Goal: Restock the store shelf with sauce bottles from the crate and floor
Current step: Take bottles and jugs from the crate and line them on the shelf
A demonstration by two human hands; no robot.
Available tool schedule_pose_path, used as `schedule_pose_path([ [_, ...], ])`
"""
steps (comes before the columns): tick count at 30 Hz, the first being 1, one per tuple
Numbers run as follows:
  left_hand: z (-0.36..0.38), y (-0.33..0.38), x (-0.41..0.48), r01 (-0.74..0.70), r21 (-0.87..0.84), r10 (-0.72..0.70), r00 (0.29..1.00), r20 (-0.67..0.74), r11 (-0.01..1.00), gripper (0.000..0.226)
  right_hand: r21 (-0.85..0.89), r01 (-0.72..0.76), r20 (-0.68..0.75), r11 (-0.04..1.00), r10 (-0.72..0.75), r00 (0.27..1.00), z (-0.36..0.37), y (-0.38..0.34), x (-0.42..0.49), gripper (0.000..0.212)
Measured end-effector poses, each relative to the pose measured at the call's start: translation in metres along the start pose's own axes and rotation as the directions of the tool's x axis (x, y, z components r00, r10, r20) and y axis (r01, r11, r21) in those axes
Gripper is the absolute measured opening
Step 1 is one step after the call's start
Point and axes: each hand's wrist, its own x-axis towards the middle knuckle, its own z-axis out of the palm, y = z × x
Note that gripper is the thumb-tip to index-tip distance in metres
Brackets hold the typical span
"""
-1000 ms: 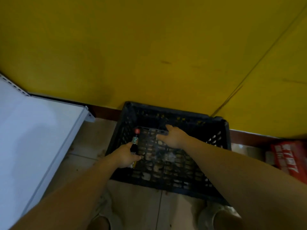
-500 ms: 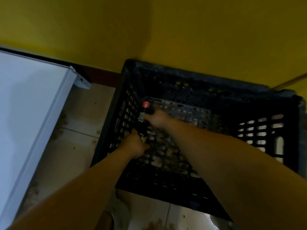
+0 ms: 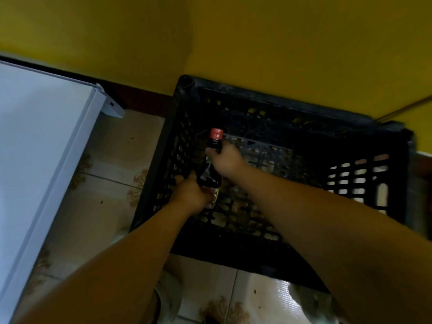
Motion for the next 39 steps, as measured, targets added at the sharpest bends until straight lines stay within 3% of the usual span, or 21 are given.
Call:
schedule_pose_path([
  [3,-0.005,0.014,-0.027,-0.102,-0.195,0.129,0.983,0.132,0.975,0.124,0.073,0.051,-0.125,0.996,-0.041,0.991,-0.039,-0.020,-0.040,0.016],
  [8,-0.029,0.054,-0.113,-0.281,-0.367,0.332,0.939,0.084,0.887,0.103,0.238,0.153,-0.246,0.959,-0.093,0.965,-0.088,-0.070,-0.132,0.024],
  [13,-0.067,0.081,-0.223,-0.469,-0.409,0.507,0.862,-0.020,0.782,0.095,0.318,0.361,-0.499,0.877,-0.169,0.850,-0.107,-0.138,-0.246,0.026],
  [15,-0.078,0.090,-0.273,-0.481,-0.516,0.544,0.838,-0.033,0.709,0.079,0.347,0.430,-0.497,0.833,-0.226,0.838,-0.118,-0.170,-0.295,0.023],
  [18,-0.095,0.098,-0.348,-0.465,-0.673,0.613,0.789,-0.022,0.574,0.038,0.489,0.432,-0.367,0.758,-0.270,0.890,-0.140,-0.212,-0.366,0.031],
  [20,-0.105,0.097,-0.395,-0.493,-0.696,0.671,0.741,-0.021,0.522,0.036,0.537,0.460,-0.336,0.707,-0.321,0.885,-0.147,-0.231,-0.411,0.033],
  [24,-0.120,0.090,-0.470,-0.655,-0.589,0.761,0.641,-0.102,0.473,0.066,0.403,0.620,-0.473,0.673,-0.427,0.771,-0.135,-0.260,-0.493,0.030],
  [28,-0.123,0.075,-0.533,-0.849,-0.186,0.799,0.529,-0.287,0.495,0.110,0.241,0.716,-0.539,0.655,-0.523,0.660,-0.110,-0.283,-0.554,0.037],
  [34,-0.142,0.029,-0.596,-0.916,-0.138,0.779,0.395,-0.486,0.378,0.104,0.089,0.817,-0.489,0.569,-0.690,0.534,-0.067,-0.320,-0.623,0.036],
  [39,-0.158,-0.009,-0.624,-0.938,-0.175,0.700,0.341,-0.628,0.299,0.106,-0.217,0.852,-0.292,0.477,-0.864,0.409,-0.033,-0.341,-0.658,0.045],
])
